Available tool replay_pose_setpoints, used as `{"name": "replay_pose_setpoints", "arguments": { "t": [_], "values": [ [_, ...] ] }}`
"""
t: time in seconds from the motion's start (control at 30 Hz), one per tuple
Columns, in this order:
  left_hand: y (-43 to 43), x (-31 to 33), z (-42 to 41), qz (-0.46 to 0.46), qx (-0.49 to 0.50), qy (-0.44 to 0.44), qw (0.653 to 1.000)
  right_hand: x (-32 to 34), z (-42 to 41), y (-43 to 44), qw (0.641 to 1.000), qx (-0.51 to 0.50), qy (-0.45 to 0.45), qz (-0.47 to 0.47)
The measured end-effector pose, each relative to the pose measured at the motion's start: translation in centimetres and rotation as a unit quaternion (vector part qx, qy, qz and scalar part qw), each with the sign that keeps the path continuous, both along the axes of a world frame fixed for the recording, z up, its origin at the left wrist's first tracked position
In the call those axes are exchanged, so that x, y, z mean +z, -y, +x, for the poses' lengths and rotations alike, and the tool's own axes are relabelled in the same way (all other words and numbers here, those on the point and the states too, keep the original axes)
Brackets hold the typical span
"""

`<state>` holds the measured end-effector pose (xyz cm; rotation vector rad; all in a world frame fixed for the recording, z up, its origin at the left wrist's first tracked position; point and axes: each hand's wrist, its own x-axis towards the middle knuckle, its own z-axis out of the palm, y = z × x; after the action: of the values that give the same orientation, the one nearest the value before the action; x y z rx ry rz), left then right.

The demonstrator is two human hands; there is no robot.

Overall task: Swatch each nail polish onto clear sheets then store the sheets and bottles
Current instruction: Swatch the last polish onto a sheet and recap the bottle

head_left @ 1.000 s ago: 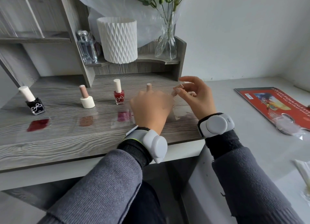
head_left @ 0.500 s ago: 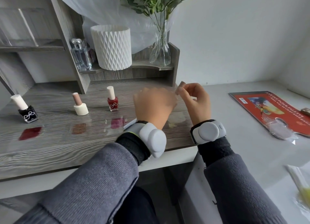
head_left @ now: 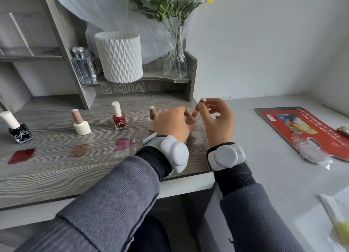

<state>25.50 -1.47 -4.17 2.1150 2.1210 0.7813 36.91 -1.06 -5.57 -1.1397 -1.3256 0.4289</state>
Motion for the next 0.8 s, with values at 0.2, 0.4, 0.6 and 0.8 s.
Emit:
{"name": "replay_pose_setpoints", "arguments": {
  "t": [0.2, 0.4, 0.6, 0.8],
  "values": [
    [-0.6, -0.5, -0.4, 0.003, -0.011, 0.018, 1.000, 0.0, 0.1, -0.1, 0.999, -0.031, -0.038, 0.002],
    [-1.0, -0.7, -0.3, -0.014, -0.026, 0.080, 0.996, 0.5, 0.0, 0.3, 0.995, -0.032, -0.093, 0.003],
    [-1.7, -1.1, -0.4, -0.055, -0.006, 0.091, 0.994, 0.6, 0.0, 0.4, 0.992, -0.015, -0.124, -0.005],
    [-1.0, -1.0, -1.0, -0.049, -0.018, 0.094, 0.994, 0.5, 0.1, 0.4, 0.990, -0.012, -0.136, -0.024]
  ]
}}
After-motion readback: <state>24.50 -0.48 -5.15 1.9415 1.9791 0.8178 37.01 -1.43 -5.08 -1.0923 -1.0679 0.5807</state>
